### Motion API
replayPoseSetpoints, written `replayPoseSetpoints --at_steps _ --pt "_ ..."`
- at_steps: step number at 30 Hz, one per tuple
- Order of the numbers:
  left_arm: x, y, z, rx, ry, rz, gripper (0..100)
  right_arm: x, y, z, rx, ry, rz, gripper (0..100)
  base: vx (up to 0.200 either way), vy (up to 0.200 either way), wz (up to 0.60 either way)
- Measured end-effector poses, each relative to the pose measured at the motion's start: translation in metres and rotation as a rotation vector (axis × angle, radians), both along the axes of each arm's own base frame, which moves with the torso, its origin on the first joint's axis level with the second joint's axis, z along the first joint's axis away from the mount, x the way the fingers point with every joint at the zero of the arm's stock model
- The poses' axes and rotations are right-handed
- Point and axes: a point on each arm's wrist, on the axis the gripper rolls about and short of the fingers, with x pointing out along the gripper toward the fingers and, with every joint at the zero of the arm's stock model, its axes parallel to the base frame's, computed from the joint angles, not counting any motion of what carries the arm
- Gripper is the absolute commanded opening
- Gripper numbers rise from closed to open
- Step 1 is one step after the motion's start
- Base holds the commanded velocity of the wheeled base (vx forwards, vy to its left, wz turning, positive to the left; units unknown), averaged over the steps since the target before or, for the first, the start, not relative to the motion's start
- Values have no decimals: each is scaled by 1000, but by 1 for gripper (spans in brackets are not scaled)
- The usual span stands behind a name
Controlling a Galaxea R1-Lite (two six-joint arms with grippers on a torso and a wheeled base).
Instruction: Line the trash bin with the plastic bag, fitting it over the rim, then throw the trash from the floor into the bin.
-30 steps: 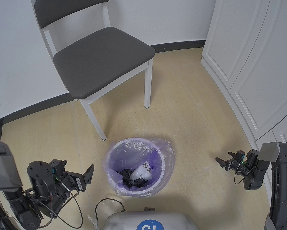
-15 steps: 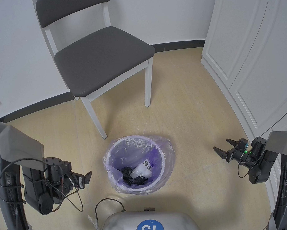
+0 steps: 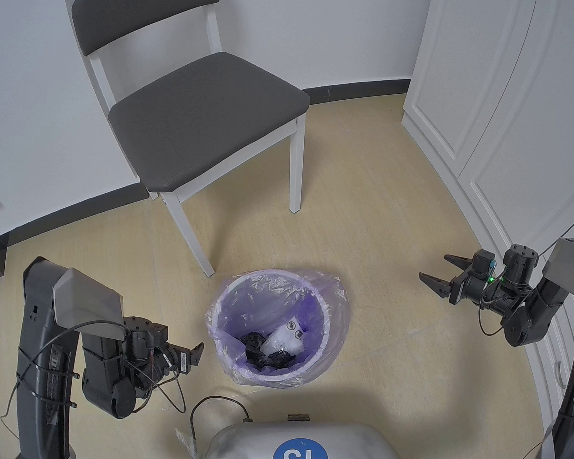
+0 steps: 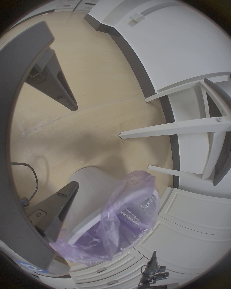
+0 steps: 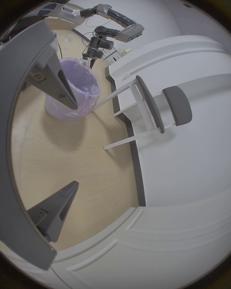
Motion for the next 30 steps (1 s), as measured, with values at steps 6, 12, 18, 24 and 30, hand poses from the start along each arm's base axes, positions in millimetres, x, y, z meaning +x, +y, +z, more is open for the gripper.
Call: replayPoseSetpoints --at_steps 6,12,18,24,30 --pt "17 -11 -5 -4 15 -18 100 5 6 13 -1 -44 17 100 0 0 0" --pt "34 -28 -4 -2 33 -53 100 6 7 15 -3 -49 19 100 0 0 0" --pt "54 -44 1 -4 28 -77 100 5 6 15 -3 -47 16 100 0 0 0" --pt "72 -58 4 3 54 -95 100 4 6 15 -4 -44 15 100 0 0 0" --pt "85 -58 7 -3 33 -86 100 3 7 14 -6 -39 20 100 0 0 0"
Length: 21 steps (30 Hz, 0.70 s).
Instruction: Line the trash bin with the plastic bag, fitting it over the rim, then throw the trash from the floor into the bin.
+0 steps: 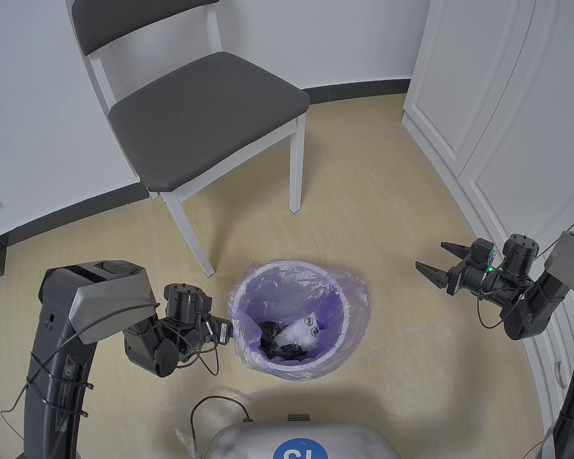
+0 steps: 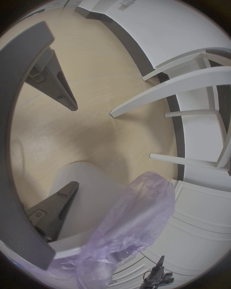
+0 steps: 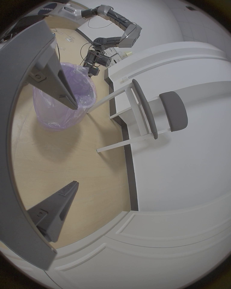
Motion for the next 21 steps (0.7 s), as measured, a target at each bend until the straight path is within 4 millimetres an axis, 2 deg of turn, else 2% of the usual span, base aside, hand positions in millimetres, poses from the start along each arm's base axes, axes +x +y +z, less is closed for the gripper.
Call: replayPoseSetpoints --at_steps 6,11,16,19,21 --pt "18 -10 5 -3 -5 -9 100 1 1 0 0 -3 3 100 0 0 0" --pt "40 -29 15 -10 -18 -31 100 1 2 0 0 -2 5 100 0 0 0" --pt "52 -44 19 -19 -11 -46 100 0 3 -2 1 9 7 100 0 0 0" --pt "55 -45 19 -23 -15 -43 100 -2 3 -4 1 26 8 100 0 0 0" --pt "53 -38 15 -19 -3 -29 100 -3 4 -6 1 34 8 100 0 0 0"
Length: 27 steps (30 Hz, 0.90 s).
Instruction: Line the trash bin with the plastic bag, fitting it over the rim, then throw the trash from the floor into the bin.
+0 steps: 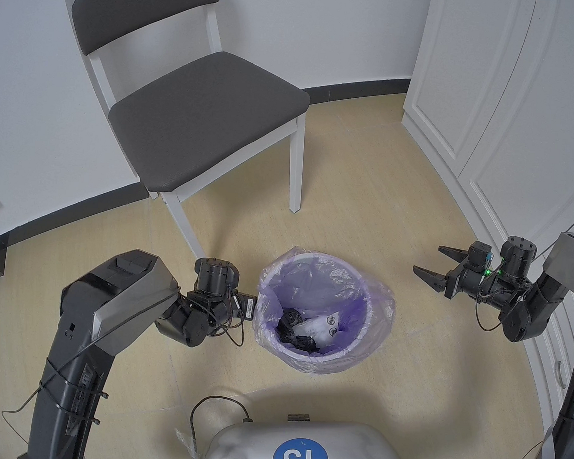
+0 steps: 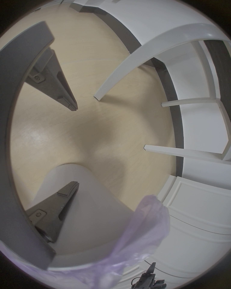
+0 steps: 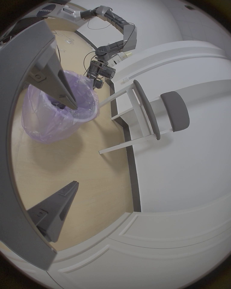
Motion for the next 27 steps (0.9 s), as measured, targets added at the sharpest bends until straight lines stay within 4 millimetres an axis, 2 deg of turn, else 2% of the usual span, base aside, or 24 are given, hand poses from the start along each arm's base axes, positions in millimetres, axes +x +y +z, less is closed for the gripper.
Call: replayPoseSetpoints --at_steps 6,10,14,18,23,27 --pt "-14 38 -5 15 41 66 100 3 7 3 -9 -23 -38 100 0 0 0" --pt "-27 60 1 13 35 103 100 7 17 8 -16 -41 -65 100 0 0 0" --pt "-47 77 16 8 21 130 100 8 27 11 -37 17 -66 100 0 0 0" --pt "-58 84 32 2 0 138 100 5 32 16 -71 106 -82 100 0 0 0" --pt "-76 86 65 -13 -49 132 100 2 36 45 -136 126 -121 100 0 0 0" --pt "-88 84 83 -21 -77 121 100 -6 35 63 -177 176 -118 100 0 0 0"
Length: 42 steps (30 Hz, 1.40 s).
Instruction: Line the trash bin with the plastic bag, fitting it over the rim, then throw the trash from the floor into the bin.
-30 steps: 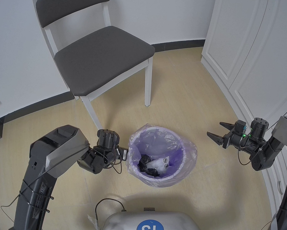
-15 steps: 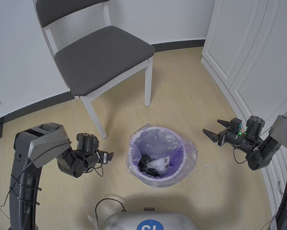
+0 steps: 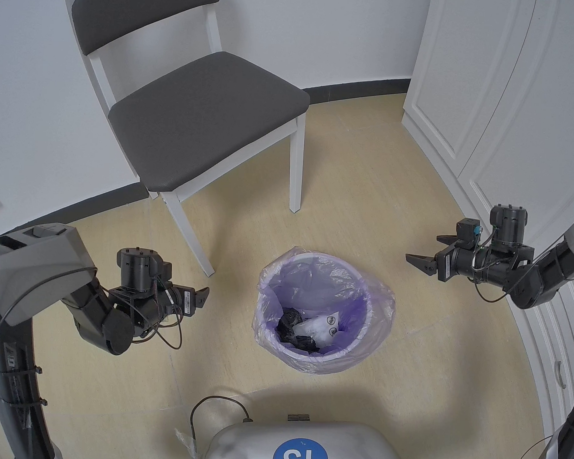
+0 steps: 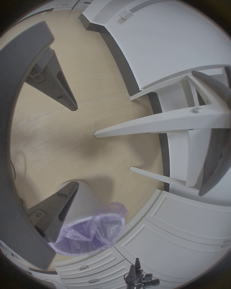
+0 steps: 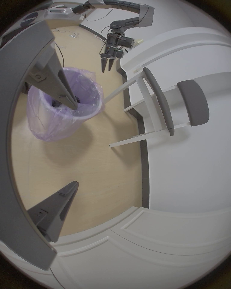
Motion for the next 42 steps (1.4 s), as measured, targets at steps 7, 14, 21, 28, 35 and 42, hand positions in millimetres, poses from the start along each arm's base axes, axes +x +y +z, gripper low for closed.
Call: replayPoseSetpoints --at_steps 7,14,21,28,35,42 --pt "-18 -5 23 -7 -34 -24 100 -23 -2 31 -60 173 18 100 0 0 0" --pt "-36 -11 38 -15 -55 -53 100 -50 -4 74 -90 349 35 100 0 0 0" --pt "-50 -19 45 -37 -65 -81 100 -76 -8 90 -119 496 47 100 0 0 0" --pt "-55 -36 45 -62 -74 -117 100 -81 -11 81 -111 428 21 100 0 0 0" --pt "-58 -71 35 -60 -68 -169 100 -82 -14 77 -95 203 -34 100 0 0 0" --pt "-54 -114 10 -24 -45 -246 100 -101 -18 68 -99 229 -62 100 0 0 0"
